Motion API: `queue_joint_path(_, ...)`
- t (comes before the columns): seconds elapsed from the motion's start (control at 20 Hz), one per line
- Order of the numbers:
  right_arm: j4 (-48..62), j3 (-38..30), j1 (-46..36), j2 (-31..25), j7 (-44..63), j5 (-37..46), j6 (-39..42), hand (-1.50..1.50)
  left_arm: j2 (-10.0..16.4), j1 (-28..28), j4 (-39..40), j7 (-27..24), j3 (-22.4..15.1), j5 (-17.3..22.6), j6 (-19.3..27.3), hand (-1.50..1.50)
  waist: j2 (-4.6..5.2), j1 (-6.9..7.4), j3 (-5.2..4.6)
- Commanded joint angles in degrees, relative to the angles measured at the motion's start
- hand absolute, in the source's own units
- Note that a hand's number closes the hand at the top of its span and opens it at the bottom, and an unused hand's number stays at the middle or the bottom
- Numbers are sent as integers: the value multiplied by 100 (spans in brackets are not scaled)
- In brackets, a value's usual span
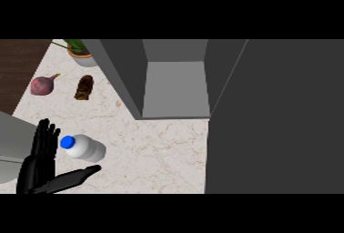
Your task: Pick up the bottled water, place it into the cabinet and close the cabinet
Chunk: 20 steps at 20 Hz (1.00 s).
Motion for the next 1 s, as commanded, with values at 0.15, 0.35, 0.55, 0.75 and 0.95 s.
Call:
queue_joint_path(0.15, -970, -27, 546, -249, 146, -274, 68, -150, 43, -676, 1970, -1346, 484, 62, 54, -150, 15, -32, -5)
queue_joint_path(0.35, -509, -23, 696, -218, -453, -44, 139, -150, 56, -828, 2721, -1891, 567, 109, -50, -150, 6, -5, -1)
queue_joint_path(0.55, -1013, -79, 804, -395, -16, -308, 123, -150, 370, -1067, 3727, -2341, 726, 419, -863, -150, 29, -15, -10)
queue_joint_path(0.75, -450, 114, 942, -250, -716, 25, 167, -150, 375, -1229, 4295, -2651, 702, 591, -1391, -150, 10, -29, -6)
queue_joint_path(0.95, -786, 538, 978, -198, -343, 296, -69, -150, 318, -1556, 4895, -3169, 800, 568, -1307, -150, 16, 9, -7)
